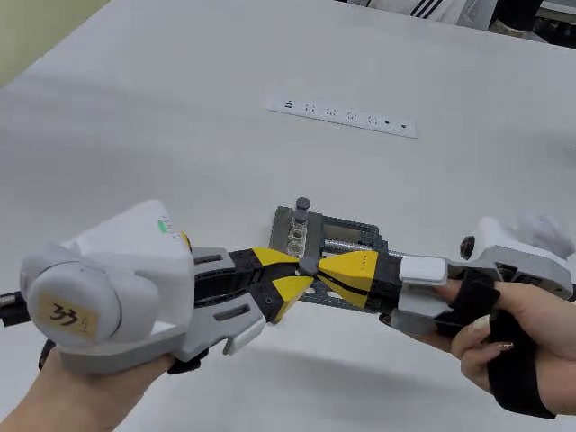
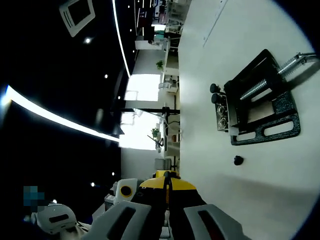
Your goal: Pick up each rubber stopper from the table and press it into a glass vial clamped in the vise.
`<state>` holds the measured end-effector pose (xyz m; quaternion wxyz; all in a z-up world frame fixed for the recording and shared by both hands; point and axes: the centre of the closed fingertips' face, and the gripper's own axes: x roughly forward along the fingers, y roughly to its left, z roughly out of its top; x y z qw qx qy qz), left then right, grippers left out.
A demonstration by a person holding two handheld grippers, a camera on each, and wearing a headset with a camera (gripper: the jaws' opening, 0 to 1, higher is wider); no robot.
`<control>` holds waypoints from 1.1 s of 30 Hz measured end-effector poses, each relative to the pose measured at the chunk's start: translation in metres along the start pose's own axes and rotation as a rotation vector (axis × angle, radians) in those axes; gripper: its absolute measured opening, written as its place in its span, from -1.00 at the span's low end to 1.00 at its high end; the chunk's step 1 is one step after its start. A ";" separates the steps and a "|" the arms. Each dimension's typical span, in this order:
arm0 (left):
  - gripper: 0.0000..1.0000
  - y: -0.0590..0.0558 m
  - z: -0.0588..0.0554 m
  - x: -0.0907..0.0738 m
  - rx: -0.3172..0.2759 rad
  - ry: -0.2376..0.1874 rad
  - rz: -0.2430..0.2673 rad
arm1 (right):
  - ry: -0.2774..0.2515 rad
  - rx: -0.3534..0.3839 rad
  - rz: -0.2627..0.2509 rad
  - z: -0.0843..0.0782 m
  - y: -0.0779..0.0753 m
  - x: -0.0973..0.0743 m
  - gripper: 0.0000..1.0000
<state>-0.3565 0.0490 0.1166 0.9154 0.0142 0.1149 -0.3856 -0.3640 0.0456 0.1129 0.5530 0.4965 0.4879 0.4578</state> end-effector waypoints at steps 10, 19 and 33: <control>-0.93 -0.003 -0.001 0.000 0.014 0.011 -0.013 | -0.007 0.030 0.014 -0.003 0.000 -0.001 -1.00; -0.93 -0.005 0.001 0.003 0.027 0.014 -0.031 | -0.009 -0.052 0.013 -0.006 0.006 -0.005 -1.00; -0.93 -0.005 0.004 0.006 0.060 0.030 -0.029 | 0.111 -0.360 -0.045 -0.008 0.025 -0.013 -0.74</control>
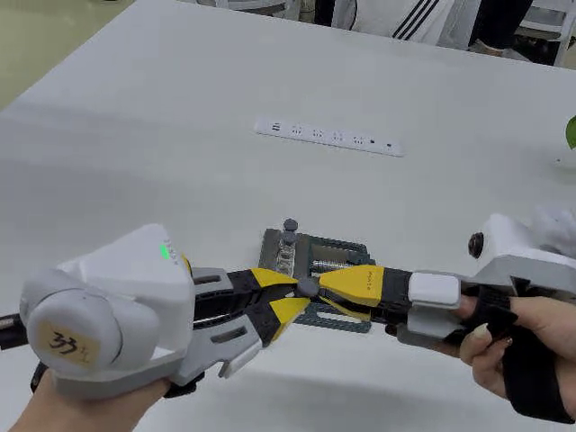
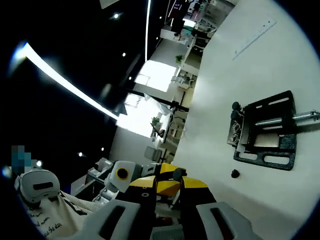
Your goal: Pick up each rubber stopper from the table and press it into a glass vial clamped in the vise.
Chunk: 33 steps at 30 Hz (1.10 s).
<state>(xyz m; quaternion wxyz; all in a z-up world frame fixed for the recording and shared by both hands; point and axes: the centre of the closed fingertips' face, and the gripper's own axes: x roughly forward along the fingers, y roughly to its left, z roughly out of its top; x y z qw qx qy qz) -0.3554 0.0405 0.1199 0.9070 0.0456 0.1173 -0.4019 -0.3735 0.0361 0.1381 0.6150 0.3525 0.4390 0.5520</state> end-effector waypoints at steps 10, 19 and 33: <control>-0.93 -0.002 -0.005 0.000 0.005 0.019 -0.005 | 0.251 -0.563 -0.229 0.008 -0.025 -0.014 -0.69; -0.93 -0.006 -0.011 0.002 0.017 0.046 -0.025 | 0.588 -1.112 -0.270 0.004 -0.018 -0.007 -0.63; -0.93 -0.017 -0.017 0.005 0.060 0.085 -0.069 | 0.890 -1.376 -0.256 -0.018 -0.034 -0.001 -0.73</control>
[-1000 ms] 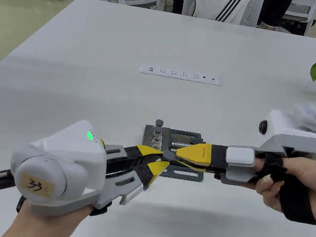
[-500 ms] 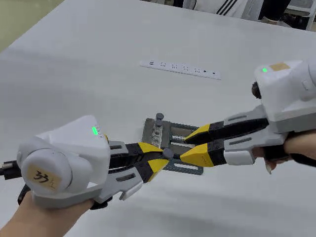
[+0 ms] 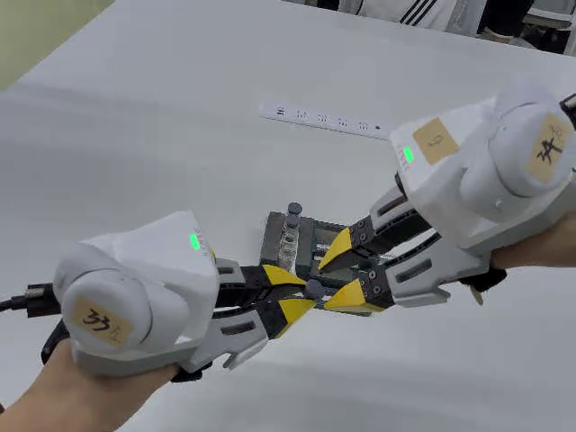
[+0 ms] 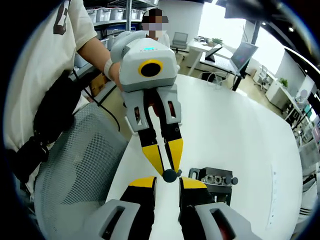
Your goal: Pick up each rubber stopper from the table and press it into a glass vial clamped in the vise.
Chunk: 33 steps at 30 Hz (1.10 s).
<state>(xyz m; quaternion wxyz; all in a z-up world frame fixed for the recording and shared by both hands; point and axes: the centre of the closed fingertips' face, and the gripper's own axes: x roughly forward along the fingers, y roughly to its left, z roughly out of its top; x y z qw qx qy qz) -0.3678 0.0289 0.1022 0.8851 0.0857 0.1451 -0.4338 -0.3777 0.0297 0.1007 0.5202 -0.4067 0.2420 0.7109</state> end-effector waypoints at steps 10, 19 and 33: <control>-0.93 -0.002 0.000 0.000 -0.005 -0.003 -0.010 | 0.028 -0.015 0.002 -0.002 0.002 0.005 -0.80; -0.93 -0.005 0.001 0.002 -0.001 0.000 -0.022 | 0.034 -0.024 0.012 -0.002 0.004 0.005 -0.82; -0.93 -0.004 -0.002 0.002 -0.009 0.000 -0.023 | 0.026 -0.035 0.025 0.001 0.005 0.004 -0.81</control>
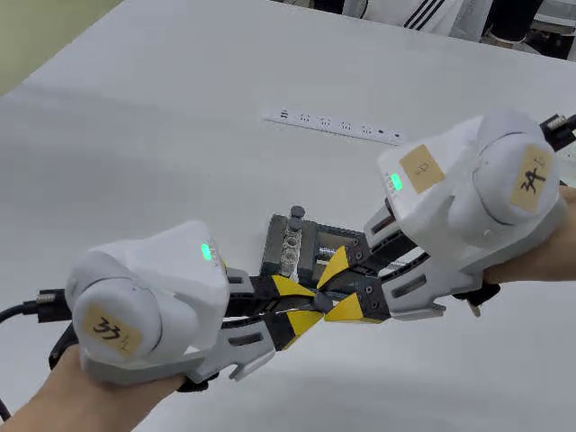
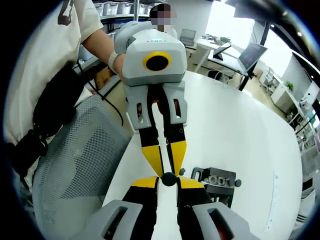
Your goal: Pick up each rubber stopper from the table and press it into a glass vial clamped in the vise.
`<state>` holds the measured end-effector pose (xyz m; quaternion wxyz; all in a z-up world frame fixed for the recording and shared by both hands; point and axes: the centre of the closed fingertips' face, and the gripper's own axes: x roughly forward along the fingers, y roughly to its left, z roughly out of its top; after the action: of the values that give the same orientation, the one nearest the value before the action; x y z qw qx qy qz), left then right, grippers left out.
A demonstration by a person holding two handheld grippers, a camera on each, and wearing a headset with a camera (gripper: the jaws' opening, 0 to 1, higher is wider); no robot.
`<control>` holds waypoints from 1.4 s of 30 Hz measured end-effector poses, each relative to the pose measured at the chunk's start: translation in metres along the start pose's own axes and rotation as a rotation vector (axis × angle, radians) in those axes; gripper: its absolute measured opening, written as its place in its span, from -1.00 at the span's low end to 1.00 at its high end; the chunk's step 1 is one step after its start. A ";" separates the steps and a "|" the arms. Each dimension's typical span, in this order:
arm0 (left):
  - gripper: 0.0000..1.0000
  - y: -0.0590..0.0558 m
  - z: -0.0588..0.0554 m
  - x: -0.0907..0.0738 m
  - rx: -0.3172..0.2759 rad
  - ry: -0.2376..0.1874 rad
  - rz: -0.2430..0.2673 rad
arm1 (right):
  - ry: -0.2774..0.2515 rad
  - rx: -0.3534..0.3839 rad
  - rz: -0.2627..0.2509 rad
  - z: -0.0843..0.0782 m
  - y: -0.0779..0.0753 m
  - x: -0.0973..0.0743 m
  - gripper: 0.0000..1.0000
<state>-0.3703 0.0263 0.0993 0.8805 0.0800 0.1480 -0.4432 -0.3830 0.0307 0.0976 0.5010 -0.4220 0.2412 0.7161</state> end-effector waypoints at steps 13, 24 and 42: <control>-0.93 -0.001 0.001 0.000 -0.010 -0.007 -0.002 | 0.028 -0.055 -0.005 -0.001 -0.001 0.001 -0.85; -0.93 -0.001 0.002 0.000 0.019 -0.018 -0.009 | 0.014 -0.030 0.034 -0.002 -0.002 -0.001 -0.86; -0.91 0.000 -0.011 0.006 -0.034 -0.002 -0.015 | 0.026 0.000 0.088 -0.008 0.000 0.009 -0.89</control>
<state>-0.3692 0.0246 0.0867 0.8785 0.0634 0.1552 -0.4473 -0.3816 0.0295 0.0861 0.4657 -0.4202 0.2662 0.7319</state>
